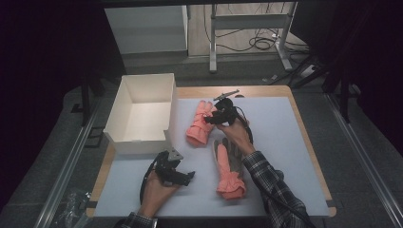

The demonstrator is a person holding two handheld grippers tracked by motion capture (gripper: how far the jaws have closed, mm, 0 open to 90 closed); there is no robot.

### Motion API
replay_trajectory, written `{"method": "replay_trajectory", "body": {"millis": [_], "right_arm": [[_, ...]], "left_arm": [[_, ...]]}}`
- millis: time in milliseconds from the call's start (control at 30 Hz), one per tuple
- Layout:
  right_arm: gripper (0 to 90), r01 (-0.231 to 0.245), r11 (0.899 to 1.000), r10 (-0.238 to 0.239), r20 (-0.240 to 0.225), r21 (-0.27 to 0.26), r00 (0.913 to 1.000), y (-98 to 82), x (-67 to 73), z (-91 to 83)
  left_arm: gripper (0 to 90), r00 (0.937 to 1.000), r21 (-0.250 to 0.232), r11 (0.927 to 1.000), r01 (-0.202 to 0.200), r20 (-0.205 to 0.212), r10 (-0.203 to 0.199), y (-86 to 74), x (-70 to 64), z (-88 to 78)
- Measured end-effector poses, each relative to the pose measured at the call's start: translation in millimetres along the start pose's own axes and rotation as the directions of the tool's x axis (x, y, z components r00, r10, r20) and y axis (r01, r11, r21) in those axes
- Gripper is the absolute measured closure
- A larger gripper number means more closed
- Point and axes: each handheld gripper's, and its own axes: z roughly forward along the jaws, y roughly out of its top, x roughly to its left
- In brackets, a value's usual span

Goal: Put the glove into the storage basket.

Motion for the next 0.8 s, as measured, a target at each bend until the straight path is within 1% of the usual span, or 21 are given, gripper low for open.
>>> {"method": "replay_trajectory", "body": {"millis": [100, 167, 267, 333, 433, 467, 500, 567, 633, 667, 800], "right_arm": [[44.2, -0.014, 1.000, 0.013, 0.021, 0.020, 0.9997, 3.5, -1.9, 9.2], [42.6, -0.014, 0.999, 0.013, 0.026, 0.039, 0.9996, 4.2, -3.0, 16.4], [43.7, -0.008, 0.997, 0.006, 0.030, 0.080, 0.9995, 4.1, -3.4, 27.3], [47.9, -0.004, 0.995, 0.001, 0.032, 0.103, 0.9995, 3.7, -3.5, 33.0], [60.3, -0.005, 0.994, 0.002, 0.021, 0.110, 0.9998, 4.4, -2.7, 37.9], [66.3, -0.004, 0.994, 0.002, 0.021, 0.113, 0.9998, 5.1, -2.0, 38.4], [71.8, -0.001, 0.994, -0.001, 0.019, 0.111, 0.9998, 5.3, -0.8, 38.3], [78.9, 0.016, 0.994, -0.019, 0.026, 0.112, 0.9995, 5.9, 1.8, 37.0], [82.7, 0.037, 0.992, -0.040, 0.030, 0.118, 0.9988, 7.6, 2.9, 34.2], [83.8, 0.039, 0.992, -0.043, 0.028, 0.121, 0.9987, 8.8, 2.8, 32.6], [85.7, 0.036, 0.992, -0.037, 0.009, 0.123, 0.9993, 12.6, 1.1, 25.6]], "left_arm": [[0.0, 1.0000, -0.001, 1.0000, 0.000, 0.000, 0.000, 0.0, 0.0, 0.0], [0.0, 1.0000, -0.002, 1.0000, 0.000, -0.001, 0.000, -0.1, -0.1, 0.2], [0.0, 1.0000, -0.002, 1.0000, 0.000, -0.001, 0.000, 0.0, 0.0, 0.2], [0.0, 1.0000, -0.001, 1.0000, 0.000, -0.001, 0.000, 0.1, 0.0, 0.1], [0.0, 1.0000, -0.001, 1.0000, 0.000, -0.001, 0.000, 0.1, 0.1, 0.1], [0.0, 1.0000, -0.001, 1.0000, 0.000, -0.001, 0.000, 0.1, 0.0, 0.1], [0.0, 1.0000, -0.001, 1.0000, 0.000, 0.000, 0.000, 0.1, 0.0, 0.1], [0.0, 1.0000, -0.001, 1.0000, 0.000, -0.001, 0.000, 0.1, 0.0, 0.1], [0.0, 1.0000, -0.002, 1.0000, 0.000, -0.001, 0.000, 0.0, 0.0, 0.1], [0.0, 1.0000, -0.002, 1.0000, 0.001, -0.001, -0.001, 0.0, -0.1, 0.1], [0.0, 1.0000, -0.002, 1.0000, 0.001, 0.000, -0.001, 0.0, 0.0, 0.2]]}}
